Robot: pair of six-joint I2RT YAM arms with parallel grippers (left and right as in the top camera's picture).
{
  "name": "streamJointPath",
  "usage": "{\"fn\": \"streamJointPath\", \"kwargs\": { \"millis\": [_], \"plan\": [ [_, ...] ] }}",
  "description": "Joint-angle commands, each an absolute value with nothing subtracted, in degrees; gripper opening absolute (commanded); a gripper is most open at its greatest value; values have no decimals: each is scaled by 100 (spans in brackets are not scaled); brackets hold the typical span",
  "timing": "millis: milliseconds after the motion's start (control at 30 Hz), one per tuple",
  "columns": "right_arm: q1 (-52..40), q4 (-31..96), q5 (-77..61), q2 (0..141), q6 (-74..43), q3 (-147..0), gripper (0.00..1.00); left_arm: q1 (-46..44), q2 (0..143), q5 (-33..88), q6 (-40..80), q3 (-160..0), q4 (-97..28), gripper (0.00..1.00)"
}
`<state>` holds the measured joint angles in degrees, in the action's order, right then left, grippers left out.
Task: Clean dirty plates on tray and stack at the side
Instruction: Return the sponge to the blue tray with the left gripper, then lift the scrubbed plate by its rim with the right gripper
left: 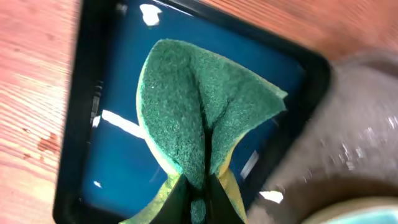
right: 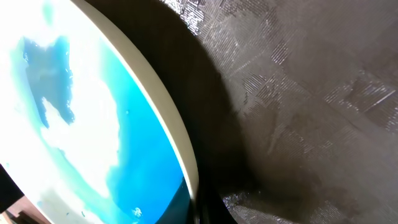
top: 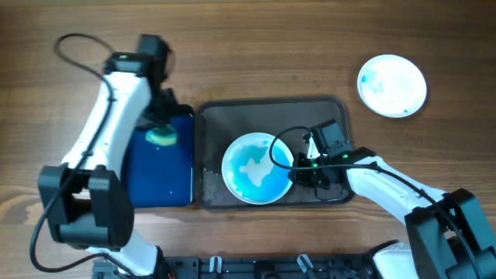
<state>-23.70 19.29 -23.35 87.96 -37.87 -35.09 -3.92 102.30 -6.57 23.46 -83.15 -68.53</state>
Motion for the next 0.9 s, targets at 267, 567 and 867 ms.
{"fn": "streamJointPath", "kwargs": {
  "millis": [267, 567, 867],
  "plan": [
    [-2392, 2001, -2185, 8914, -3743, -3450, 4, 301, 10125, 23, 2058, -7192, -6005, 14],
    [-2392, 2008, -2231, 8914, -3592, -3463, 4, 301, 10084, 108, 2034, -7242, -6014, 81],
    [-2394, 2388, -2137, 8914, -2652, -4359, 5, 104, 8731, 200, 2016, -8005, -6877, 100]
  ]
}}
